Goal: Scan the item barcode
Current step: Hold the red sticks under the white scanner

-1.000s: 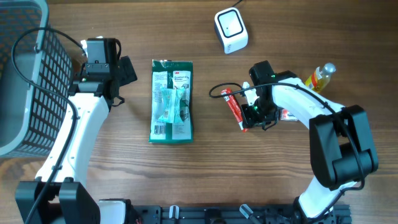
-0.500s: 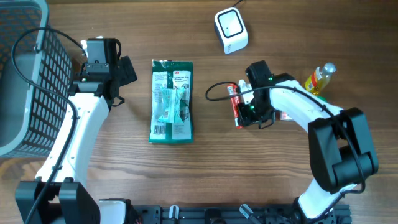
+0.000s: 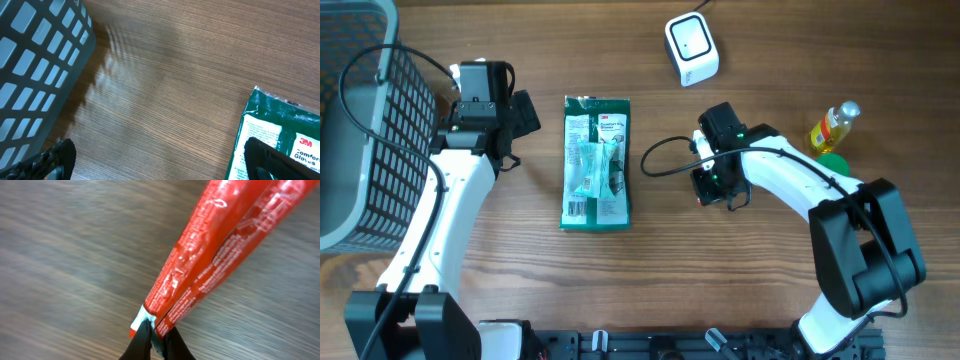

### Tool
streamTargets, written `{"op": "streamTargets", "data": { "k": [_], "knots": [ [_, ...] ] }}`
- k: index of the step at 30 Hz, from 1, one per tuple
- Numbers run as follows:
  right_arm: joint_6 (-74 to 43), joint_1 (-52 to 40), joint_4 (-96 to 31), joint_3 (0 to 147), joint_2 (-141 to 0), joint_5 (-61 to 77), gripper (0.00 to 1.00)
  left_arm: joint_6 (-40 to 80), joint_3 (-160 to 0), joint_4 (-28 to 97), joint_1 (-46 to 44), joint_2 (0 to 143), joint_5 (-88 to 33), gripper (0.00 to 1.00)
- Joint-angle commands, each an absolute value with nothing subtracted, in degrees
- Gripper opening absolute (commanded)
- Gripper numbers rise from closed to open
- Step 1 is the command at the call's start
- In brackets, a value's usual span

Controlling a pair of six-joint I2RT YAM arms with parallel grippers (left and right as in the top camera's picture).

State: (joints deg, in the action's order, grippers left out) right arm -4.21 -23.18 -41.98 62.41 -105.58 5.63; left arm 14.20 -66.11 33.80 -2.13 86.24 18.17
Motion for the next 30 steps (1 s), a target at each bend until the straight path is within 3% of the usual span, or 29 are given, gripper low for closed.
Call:
{"op": "streamTargets", "data": {
  "k": [1,12,18,23,30],
  "knots": [
    [-1.50,-22.96,-42.48,64.40,-101.89,-4.80,0.04,13.69,-66.72,33.63,-1.85,86.19,18.70,1.00],
    [12.51,-22.87,-45.52,74.98,-91.02,-6.66,0.04,13.69,-66.72,33.63,-1.85,86.19,18.70,1.00],
    [28.56,-22.87,-56.95,84.62,-90.85,6.37,0.05,13.69,-66.72,33.63,-1.85,86.19,18.70,1.00],
    [34.30,-22.87,-62.39,85.08,-90.91,18.63,0.04,13.69,-66.72,33.63,-1.85,86.19,18.70,1.00],
    [36.03,-22.87,-63.59,85.03,-90.96,19.38,0.04,13.69,-66.72,33.63,-1.85,86.19,18.70,1.00]
  ]
}}
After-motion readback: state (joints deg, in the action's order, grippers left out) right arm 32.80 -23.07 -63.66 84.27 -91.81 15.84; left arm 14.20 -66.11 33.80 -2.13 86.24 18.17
